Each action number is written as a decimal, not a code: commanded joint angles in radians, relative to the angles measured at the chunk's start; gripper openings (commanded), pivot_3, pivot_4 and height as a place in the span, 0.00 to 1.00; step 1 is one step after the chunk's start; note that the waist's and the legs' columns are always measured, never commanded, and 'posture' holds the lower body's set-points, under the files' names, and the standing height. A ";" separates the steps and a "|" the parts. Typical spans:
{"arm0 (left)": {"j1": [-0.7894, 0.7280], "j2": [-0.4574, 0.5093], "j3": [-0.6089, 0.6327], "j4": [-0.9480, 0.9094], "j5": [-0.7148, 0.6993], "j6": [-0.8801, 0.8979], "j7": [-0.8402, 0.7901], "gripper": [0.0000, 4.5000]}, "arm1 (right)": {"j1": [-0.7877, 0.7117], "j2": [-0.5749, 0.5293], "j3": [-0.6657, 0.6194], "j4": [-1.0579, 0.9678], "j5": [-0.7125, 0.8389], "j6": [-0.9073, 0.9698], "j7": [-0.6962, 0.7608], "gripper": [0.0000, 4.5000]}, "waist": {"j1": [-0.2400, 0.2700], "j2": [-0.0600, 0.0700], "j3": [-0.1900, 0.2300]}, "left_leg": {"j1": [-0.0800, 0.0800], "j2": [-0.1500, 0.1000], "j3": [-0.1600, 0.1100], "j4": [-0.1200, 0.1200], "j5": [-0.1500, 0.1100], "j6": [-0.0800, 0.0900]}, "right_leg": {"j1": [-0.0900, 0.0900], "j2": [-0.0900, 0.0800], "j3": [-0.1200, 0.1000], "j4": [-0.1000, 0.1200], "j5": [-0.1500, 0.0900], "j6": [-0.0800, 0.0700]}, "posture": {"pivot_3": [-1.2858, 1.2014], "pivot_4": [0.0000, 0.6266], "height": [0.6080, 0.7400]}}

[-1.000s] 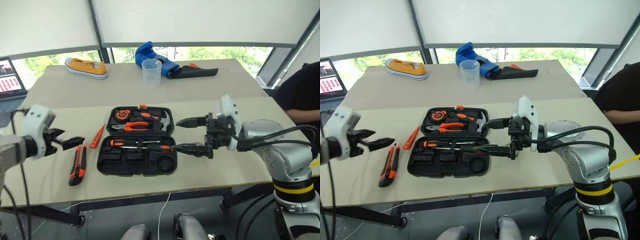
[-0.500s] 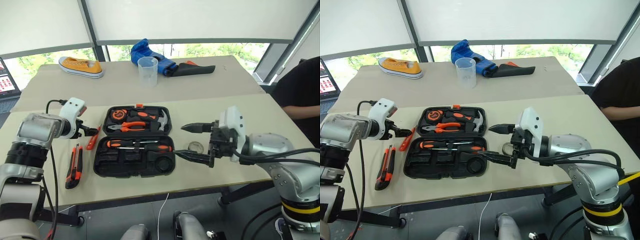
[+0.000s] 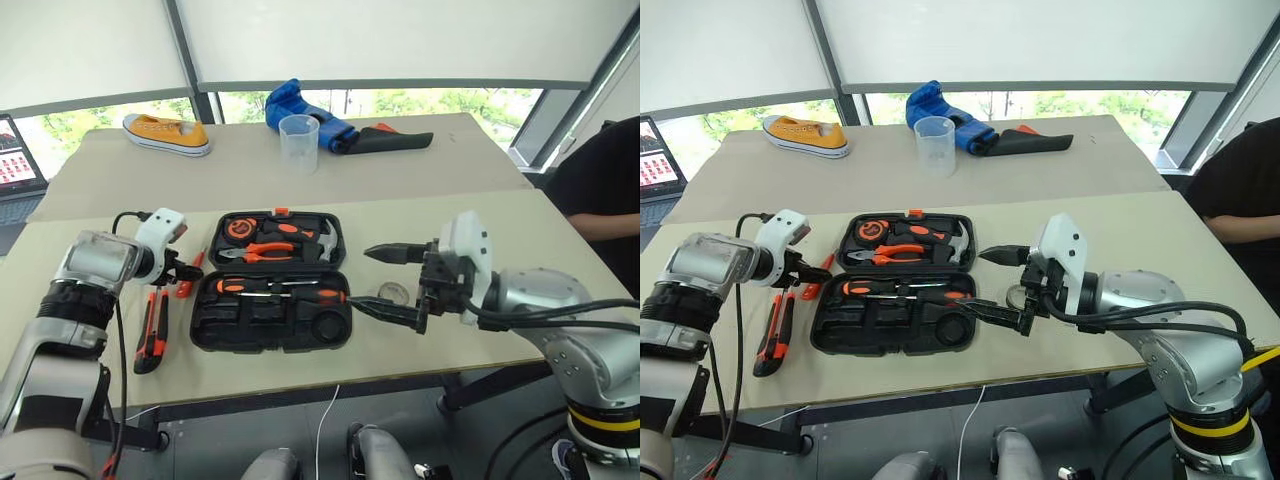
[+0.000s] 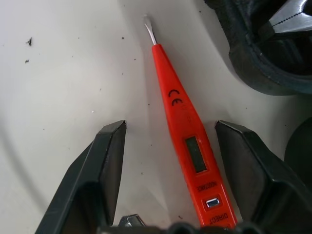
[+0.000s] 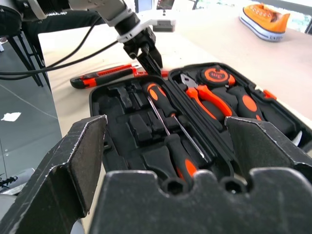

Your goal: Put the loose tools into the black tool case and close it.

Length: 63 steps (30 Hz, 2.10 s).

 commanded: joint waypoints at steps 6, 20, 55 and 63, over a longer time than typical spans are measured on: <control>-0.016 -0.001 0.013 0.061 0.062 -0.021 0.014 0.09 | -0.041 -0.057 -0.040 -0.005 0.053 0.002 0.036 1.00 | 0.002 0.000 0.000 | 0.001 0.001 0.001 0.000 0.000 0.000 | 0.000 0.000 0.001 0.001 0.000 0.000 | 0.52 0.24 0.88; 0.003 0.182 0.070 -0.385 -0.129 -0.376 -0.553 0.09 | 0.053 -0.234 -0.092 -0.025 0.152 0.050 0.136 1.00 | 0.014 -0.002 0.000 | -0.012 0.001 -0.002 0.004 -0.001 0.002 | -0.007 -0.002 -0.004 0.000 0.001 0.000 | 0.52 0.24 0.88; 0.060 0.030 -0.147 -0.268 0.161 -0.684 -0.751 0.09 | 0.157 -0.178 -0.126 -0.139 0.212 0.039 -0.112 1.00 | 0.019 -0.002 0.001 | -0.012 0.002 0.001 0.016 -0.003 0.007 | -0.003 0.000 -0.001 -0.001 0.004 0.001 | 0.52 0.24 0.88; 0.057 0.031 -0.134 -0.271 0.160 -0.672 -0.749 0.32 | 0.147 -0.174 -0.119 -0.131 0.214 0.036 -0.115 1.00 | 0.018 -0.002 0.001 | -0.012 0.002 0.001 0.016 -0.004 0.009 | -0.003 0.000 -0.001 -0.001 0.004 0.001 | 0.52 0.24 0.88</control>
